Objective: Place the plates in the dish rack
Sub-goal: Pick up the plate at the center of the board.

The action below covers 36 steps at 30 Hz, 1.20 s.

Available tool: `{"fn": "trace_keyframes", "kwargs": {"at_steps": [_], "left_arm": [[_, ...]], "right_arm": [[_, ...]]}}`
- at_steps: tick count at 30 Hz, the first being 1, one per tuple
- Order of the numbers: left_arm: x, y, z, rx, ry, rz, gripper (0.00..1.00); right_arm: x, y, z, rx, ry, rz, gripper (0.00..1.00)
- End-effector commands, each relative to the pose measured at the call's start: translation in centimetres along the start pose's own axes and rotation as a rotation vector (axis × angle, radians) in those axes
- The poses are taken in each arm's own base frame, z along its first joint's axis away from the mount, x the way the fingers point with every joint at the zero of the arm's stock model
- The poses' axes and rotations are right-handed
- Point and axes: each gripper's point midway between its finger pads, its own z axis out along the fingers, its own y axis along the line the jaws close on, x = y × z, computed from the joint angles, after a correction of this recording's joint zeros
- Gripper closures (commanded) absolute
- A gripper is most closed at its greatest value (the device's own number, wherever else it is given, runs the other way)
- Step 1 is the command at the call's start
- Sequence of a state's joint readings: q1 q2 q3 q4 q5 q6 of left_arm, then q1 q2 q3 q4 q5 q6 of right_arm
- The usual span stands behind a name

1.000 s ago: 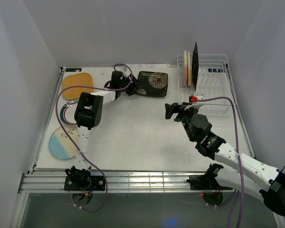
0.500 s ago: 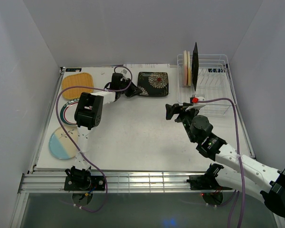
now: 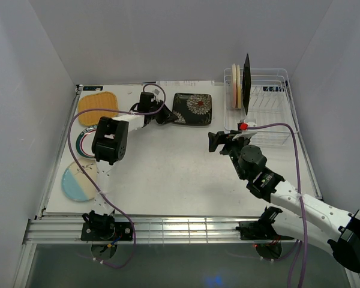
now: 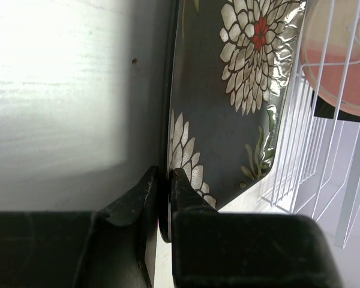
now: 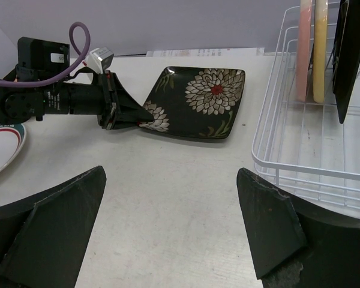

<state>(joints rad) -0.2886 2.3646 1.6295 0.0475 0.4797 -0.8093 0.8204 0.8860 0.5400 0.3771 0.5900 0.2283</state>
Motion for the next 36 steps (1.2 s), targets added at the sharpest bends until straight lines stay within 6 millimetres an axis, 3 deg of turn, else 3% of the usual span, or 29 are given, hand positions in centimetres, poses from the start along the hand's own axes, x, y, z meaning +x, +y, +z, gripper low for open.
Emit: {"fn": "trace_keyframes", "kwargs": {"at_steps": [1, 9, 14, 25, 31, 36], "left_arm": [[0.2, 0.9, -2.5, -0.129, 0.019, 0.027, 1.0], [-0.6, -0.1, -4.8, -0.175, -0.008, 0.051, 1.0], [-0.7, -0.9, -7.2, -0.216, -0.007, 0.101, 1.0], [1.1, -2.6, -13.2, -0.249, 0.021, 0.172, 1.0], [2.8, -2.8, -15.1, -0.244, 0.091, 0.194, 1.0], [2.4, -3.2, -16.6, -0.244, 0.066, 0.23, 1.0]], "right_arm": [[-1.5, 0.8, 0.2, -0.027, -0.048, -0.005, 0.05], [0.0, 1.8, 1.7, -0.052, 0.027, -0.112, 0.05], [0.8, 2.8, 1.9, -0.118, 0.047, -0.176, 0.06], [3.3, 5.4, 3.0, -0.216, 0.119, -0.331, 0.06], [4.9, 7.8, 3.6, -0.294, 0.128, -0.439, 0.06], [5.8, 9.6, 4.1, -0.349, 0.124, -0.493, 0.06]]}}
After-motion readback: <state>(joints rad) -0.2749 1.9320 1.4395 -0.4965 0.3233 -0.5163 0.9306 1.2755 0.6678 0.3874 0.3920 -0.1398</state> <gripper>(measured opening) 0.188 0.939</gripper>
